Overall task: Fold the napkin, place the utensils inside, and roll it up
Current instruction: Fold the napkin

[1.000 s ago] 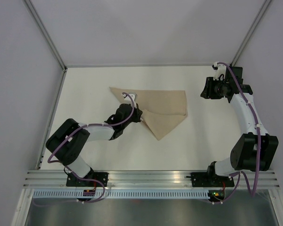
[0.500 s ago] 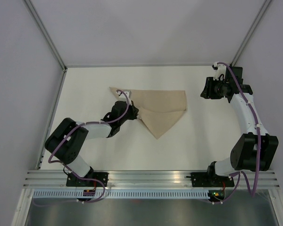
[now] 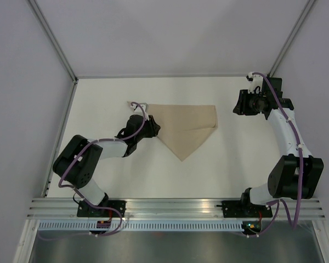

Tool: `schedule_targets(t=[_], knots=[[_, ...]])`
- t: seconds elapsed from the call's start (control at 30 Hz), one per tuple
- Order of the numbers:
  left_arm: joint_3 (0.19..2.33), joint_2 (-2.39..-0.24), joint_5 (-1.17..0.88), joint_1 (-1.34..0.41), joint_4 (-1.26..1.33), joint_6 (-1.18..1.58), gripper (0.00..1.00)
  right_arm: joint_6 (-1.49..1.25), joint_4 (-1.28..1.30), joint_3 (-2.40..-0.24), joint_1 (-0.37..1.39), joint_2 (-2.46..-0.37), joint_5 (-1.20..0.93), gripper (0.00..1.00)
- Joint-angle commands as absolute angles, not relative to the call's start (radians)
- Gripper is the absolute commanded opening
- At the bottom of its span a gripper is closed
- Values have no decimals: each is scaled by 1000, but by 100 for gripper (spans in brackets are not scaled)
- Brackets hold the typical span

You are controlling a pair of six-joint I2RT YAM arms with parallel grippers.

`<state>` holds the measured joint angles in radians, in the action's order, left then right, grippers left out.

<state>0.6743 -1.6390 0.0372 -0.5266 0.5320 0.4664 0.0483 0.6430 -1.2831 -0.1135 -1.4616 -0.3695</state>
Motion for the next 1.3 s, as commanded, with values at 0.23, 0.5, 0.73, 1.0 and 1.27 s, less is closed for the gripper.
schedule_targets(t=[0.23, 0.5, 0.73, 1.0, 1.27], knots=[[722, -1545, 52, -463, 516, 479, 62, 58, 630, -1278, -115, -1463, -393, 45], [834, -1616, 9, -212, 437, 603, 63, 55, 630, -1276, -115, -1463, -406, 45], [1021, -1840, -94, -114, 359, 638, 61, 54, 630, -1278, -112, -1466, -416, 45], [1141, -2000, -123, -89, 330, 678, 60, 55, 629, -1279, -109, -1476, -416, 45], [1213, -2104, -167, -78, 334, 712, 55, 58, 629, -1276, -106, -1480, -410, 44]])
